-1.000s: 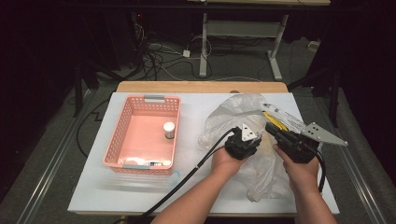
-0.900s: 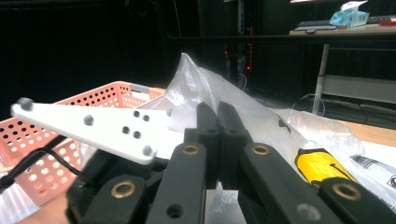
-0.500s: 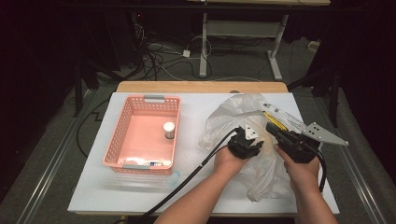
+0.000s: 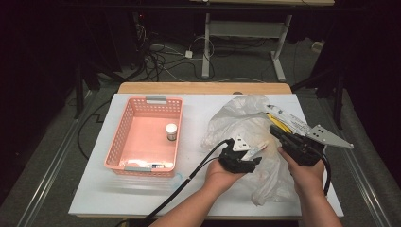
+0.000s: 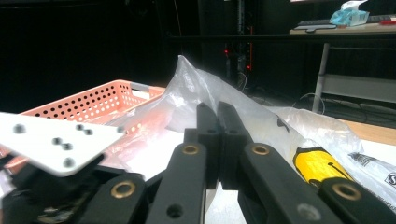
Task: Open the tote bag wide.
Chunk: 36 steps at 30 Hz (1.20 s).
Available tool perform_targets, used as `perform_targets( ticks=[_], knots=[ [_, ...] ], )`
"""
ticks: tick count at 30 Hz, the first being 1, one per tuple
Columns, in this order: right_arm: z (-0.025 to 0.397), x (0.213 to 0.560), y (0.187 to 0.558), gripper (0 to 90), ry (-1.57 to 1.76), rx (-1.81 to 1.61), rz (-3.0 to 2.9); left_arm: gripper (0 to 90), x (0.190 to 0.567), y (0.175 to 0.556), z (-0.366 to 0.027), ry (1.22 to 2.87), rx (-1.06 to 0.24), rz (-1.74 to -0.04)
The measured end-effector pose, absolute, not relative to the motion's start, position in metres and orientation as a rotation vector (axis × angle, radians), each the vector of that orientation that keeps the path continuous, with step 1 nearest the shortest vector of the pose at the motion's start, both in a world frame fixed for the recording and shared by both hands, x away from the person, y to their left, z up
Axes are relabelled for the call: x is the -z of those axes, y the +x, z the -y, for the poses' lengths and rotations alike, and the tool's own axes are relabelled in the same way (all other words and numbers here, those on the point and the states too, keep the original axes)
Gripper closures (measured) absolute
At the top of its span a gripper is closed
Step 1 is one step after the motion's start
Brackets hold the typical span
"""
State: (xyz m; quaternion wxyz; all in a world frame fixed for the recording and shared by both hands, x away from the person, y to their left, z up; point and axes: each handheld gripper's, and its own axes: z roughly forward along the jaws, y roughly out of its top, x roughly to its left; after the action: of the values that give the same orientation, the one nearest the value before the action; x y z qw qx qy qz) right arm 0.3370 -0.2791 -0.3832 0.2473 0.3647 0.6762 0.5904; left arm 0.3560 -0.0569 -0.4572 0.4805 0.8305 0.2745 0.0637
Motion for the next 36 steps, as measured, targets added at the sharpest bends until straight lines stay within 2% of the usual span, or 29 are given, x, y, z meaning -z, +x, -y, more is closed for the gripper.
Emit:
perform_targets(
  ticks=[8, 17, 22, 36],
  knots=[
    [0.277, 0.384, 0.336, 90.0, 0.998, -1.600, -1.853, 22.6, 0.455, 0.335, 0.035, 2.033, -0.136, -0.653],
    [0.276, 0.385, 0.335, 90.0, 0.999, -1.593, -1.859, 13.3, 0.445, 0.315, 0.010, 2.029, -0.149, -0.625],
    [0.276, 0.386, 0.335, 90.0, 1.000, -1.590, -1.859, 0.0, 0.438, 0.307, -0.005, 2.029, -0.184, -0.659],
    [0.275, 0.387, 0.335, 90.0, 1.003, -1.581, -1.862, 0.0, 0.429, 0.292, -0.052, 2.009, -0.237, -0.701]
  ],
)
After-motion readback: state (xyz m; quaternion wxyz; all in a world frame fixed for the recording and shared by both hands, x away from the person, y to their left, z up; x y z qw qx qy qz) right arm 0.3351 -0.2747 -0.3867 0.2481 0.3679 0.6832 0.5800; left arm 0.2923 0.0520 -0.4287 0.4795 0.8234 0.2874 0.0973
